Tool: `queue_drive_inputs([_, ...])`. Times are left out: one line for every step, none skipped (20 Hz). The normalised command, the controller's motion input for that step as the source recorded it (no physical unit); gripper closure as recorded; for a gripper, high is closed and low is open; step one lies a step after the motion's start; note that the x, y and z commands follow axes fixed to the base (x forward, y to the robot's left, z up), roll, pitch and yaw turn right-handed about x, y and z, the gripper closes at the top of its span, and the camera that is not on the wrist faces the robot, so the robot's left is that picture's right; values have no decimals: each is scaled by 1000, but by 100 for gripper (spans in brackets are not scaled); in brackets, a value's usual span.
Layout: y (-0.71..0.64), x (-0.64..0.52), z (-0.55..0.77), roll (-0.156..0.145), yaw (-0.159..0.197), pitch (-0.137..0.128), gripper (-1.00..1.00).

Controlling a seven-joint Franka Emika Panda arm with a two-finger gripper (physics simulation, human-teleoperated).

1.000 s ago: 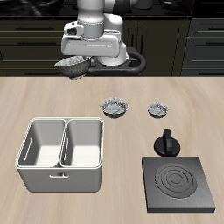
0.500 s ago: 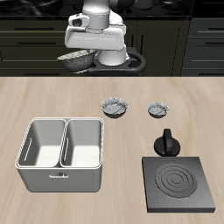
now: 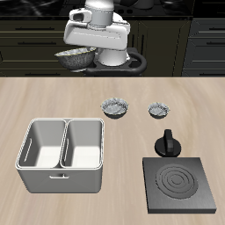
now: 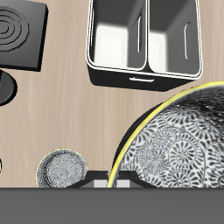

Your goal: Place the largest bowl inside the left compartment of the bowl drainer

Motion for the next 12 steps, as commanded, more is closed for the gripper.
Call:
queue_drive_inputs([129, 418, 285, -43, 102, -82, 100])
queue_drive_inputs([97, 467, 170, -52, -19, 12, 100])
queue_drive_inputs([162, 518, 65, 111, -102, 177, 100])
queue_drive_inputs([212, 433, 152, 50, 71, -35, 100])
queue_drive_inputs([-55, 498, 141, -183, 62, -109, 100])
queue_drive_inputs([147, 570, 4, 52, -24, 45, 100])
queue_drive_inputs([7, 593, -23, 2, -60, 133, 100])
queue_drive_inputs([18, 544, 47, -64, -4, 19, 100])
queue_drive_inputs([-30, 560, -11, -14, -15, 79, 100])
queue_drive_inputs([-83, 407, 6, -60, -59, 54, 100])
queue_drive_inputs([187, 617, -44, 78, -14, 91, 100])
queue_drive_inputs([-59, 450, -21, -97, -23, 37, 100])
